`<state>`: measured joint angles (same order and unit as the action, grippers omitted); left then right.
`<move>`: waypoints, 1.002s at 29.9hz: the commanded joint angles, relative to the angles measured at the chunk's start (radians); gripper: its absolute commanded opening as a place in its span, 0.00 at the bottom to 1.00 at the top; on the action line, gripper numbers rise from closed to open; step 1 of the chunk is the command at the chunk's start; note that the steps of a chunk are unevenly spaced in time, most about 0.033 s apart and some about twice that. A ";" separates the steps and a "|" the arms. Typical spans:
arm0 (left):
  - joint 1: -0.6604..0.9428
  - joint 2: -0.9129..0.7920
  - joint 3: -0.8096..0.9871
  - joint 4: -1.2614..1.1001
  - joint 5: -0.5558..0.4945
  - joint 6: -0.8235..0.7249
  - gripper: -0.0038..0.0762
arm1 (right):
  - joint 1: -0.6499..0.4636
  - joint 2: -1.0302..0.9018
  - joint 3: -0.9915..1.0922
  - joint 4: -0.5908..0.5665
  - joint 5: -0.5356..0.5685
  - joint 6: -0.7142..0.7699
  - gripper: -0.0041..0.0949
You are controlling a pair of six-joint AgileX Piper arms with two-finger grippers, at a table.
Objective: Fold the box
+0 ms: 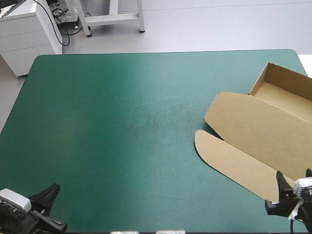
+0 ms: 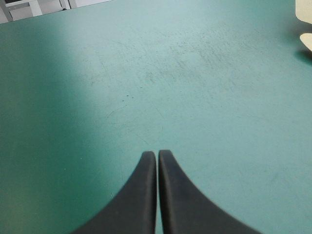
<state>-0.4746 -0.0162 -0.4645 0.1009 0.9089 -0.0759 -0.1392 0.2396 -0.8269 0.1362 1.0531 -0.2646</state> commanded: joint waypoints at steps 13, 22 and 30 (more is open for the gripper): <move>-0.007 -0.005 -0.022 -0.009 -0.077 -0.003 0.04 | 0.158 -0.272 0.318 0.100 -0.183 -0.080 0.53; -0.007 -0.005 -0.022 -0.013 -0.079 -0.003 0.04 | 0.167 -0.274 0.318 0.102 -0.181 -0.078 0.38; -0.007 -0.005 -0.022 -0.022 -0.079 -0.003 0.04 | 0.167 -0.274 0.318 0.105 -0.181 -0.080 0.02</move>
<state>-0.4777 -0.0162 -0.4645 0.0837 0.9060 -0.0759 0.0225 -0.0153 -0.4868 0.2279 0.9474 -0.3322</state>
